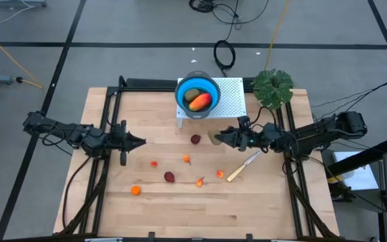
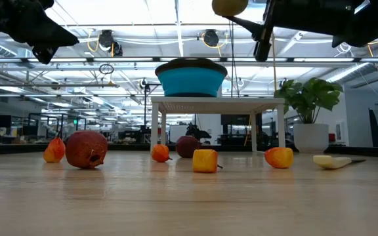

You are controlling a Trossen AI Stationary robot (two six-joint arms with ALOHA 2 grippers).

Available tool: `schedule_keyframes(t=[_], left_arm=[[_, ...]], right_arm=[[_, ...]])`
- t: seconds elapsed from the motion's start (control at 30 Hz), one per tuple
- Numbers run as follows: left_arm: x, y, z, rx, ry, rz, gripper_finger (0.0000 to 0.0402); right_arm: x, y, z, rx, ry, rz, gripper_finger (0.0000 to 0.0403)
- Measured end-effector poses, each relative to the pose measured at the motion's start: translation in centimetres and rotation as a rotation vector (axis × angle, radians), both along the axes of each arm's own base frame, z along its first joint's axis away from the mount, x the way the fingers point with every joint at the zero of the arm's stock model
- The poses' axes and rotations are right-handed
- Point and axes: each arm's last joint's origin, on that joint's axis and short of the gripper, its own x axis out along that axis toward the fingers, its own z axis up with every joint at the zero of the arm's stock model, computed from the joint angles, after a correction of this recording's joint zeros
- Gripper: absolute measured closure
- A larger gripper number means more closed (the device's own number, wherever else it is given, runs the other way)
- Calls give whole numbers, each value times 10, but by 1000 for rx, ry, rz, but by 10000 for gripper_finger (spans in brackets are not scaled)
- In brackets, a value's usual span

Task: Pick & Place Fruit
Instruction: Put the kiwi into the blue strainer bowl on the shelf

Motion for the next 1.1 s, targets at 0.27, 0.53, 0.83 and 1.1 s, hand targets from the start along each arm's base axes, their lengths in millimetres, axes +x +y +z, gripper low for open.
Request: schedule_keyframes(t=[0.27,0.53,0.83,1.1], left_arm=[[0,0,0,-11,-1,3,382],[4,-1,4,-98,-52,20,382],[24,-8,11,-125,-143,14,375],[51,-16,7,-136,-173,37,288]], right_arm=[[0,0,-1,-181,13,-52,200],[1,0,-5,-475,90,-213,200],[2,6,-12,-807,191,-256,200],[2,12,-21,-1000,281,-245,200]])
